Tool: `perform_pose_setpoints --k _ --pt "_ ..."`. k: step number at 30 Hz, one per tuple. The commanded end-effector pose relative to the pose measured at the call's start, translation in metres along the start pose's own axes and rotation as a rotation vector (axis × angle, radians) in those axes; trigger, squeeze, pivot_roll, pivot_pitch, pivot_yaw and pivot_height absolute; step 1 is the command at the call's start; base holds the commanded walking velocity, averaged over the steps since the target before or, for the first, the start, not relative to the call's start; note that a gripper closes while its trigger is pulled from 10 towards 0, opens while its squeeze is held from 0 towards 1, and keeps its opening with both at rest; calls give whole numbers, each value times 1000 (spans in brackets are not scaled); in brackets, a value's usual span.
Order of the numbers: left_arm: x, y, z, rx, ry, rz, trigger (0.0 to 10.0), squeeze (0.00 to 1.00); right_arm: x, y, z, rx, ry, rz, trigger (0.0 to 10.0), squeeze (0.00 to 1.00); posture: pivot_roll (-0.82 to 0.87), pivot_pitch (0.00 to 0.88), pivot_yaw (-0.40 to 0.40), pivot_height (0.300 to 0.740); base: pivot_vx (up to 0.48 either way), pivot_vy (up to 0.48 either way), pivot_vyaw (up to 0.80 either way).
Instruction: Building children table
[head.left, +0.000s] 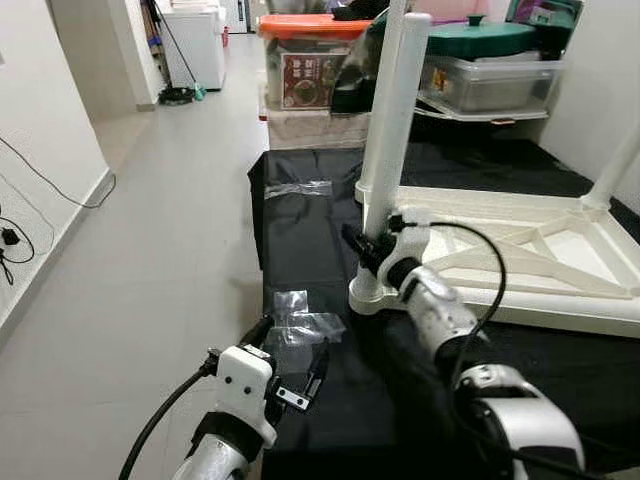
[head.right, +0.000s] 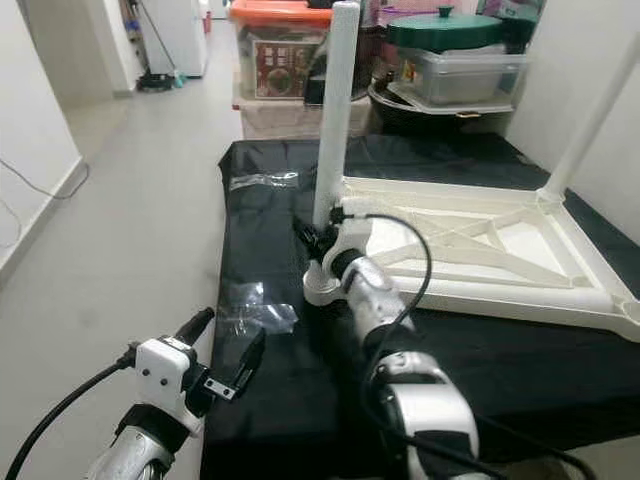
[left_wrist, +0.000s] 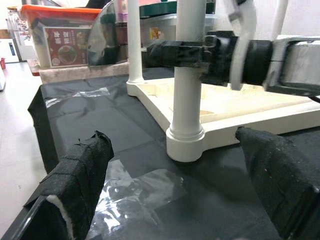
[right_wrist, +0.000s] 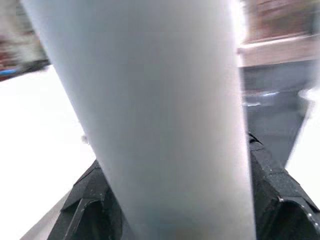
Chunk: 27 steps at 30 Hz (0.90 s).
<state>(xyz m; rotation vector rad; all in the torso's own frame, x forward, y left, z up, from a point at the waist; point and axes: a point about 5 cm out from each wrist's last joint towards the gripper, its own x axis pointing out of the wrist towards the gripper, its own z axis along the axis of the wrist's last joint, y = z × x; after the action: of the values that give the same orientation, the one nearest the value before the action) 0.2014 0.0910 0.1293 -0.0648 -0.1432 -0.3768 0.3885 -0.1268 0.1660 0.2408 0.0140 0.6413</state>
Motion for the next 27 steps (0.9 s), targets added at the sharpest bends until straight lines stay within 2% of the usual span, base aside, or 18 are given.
perform_pose_setpoints --k 1,3,4,5,7,16,17,19,20,26,27 --pt "0 0 -4 4 19 2 10000 0 8 18 -12 37 65 138 10000 0 4 0 -15 740 0 0 0" --pt "0 0 -5 4 20 3 10000 0 3 28 -16 26 158 393 10000 0 15 0 -15 740 0 0 0" --pt "0 0 -5 4 20 3 10000 0 3 28 -16 26 158 393 10000 0 15 0 -15 740 0 0 0" --pt "-1 0 -5 5 20 4 10000 0 -1 33 -19 10 218 516 10000 0 20 0 -19 740 0 0 0" --pt "-1 0 -5 6 20 5 10000 0 -6 38 -25 -23 298 657 10000 0 20 0 -19 740 0 0 0" --pt "-1 -1 -5 4 21 9 10000 0 -8 51 -34 -50 371 830 9882 0 27 0 -28 740 0 0 0" --pt "-1 0 -4 4 21 10 10000 0 -8 53 -35 -54 375 846 1686 0 29 0 -27 740 0 0 0" --pt "-1 0 -4 4 21 11 10000 0 -8 54 -36 -56 377 854 1686 0 29 0 -27 740 0 0 0" --pt "-1 0 -4 4 21 10 10000 0 -7 55 -35 -64 360 844 0 0 29 0 -27 740 0 0 0" --pt "-1 0 -5 4 23 9 10000 0 0 55 -32 -78 288 752 0 0 29 0 -27 740 0 0 0" --pt "-1 0 -5 4 24 9 10000 0 6 54 -31 -85 251 643 0 0 29 0 -27 740 0 0 0"
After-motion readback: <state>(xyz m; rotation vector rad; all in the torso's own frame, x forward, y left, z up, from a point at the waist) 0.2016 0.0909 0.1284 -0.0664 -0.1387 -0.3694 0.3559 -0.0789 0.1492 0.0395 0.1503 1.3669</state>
